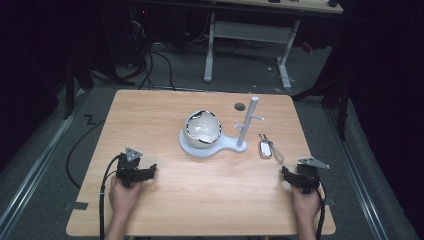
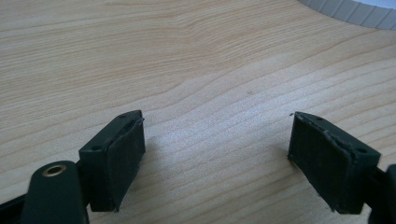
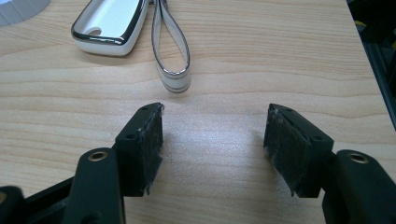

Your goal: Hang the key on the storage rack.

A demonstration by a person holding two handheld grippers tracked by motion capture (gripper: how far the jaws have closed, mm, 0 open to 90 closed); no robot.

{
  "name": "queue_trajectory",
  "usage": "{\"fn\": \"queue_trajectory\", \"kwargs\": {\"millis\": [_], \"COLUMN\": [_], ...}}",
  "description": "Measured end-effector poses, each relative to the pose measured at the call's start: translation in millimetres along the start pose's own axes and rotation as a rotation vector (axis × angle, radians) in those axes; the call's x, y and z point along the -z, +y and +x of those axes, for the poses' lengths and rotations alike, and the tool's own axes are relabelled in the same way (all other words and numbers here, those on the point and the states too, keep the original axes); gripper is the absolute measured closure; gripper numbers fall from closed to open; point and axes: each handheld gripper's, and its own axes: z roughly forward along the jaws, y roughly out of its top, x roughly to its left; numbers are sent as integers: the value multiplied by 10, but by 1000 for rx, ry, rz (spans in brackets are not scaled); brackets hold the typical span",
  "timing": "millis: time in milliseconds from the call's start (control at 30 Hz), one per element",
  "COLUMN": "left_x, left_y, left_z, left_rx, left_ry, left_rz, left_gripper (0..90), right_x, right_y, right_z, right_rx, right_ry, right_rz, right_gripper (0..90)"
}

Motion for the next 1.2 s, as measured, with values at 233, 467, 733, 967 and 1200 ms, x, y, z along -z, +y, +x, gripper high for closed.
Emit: {"fn": "queue_trajectory", "kwargs": {"millis": [233,467,733,967,1200], "left_x": [0,0,0,0,0], "left_y": [0,0,0,0,0], "left_z": [0,0,-1,-2,-2], "left_rx": [0,0,0,-1,-1], "left_ry": [0,0,0,1,0], "left_rz": [0,0,0,0,0], "left_gripper": [190,190,190,189,189], "right_x": [3,2,1,5,12], "right_y": [-3,-3,-1,-4,-6], "right_z": [8,8,15,10,24], "right_rx": [2,1,-4,-4,-11], "right_ry": [1,1,-5,0,-5], "right_rz": [0,0,0,0,1], "right_gripper": [369,369,370,371,390]}}
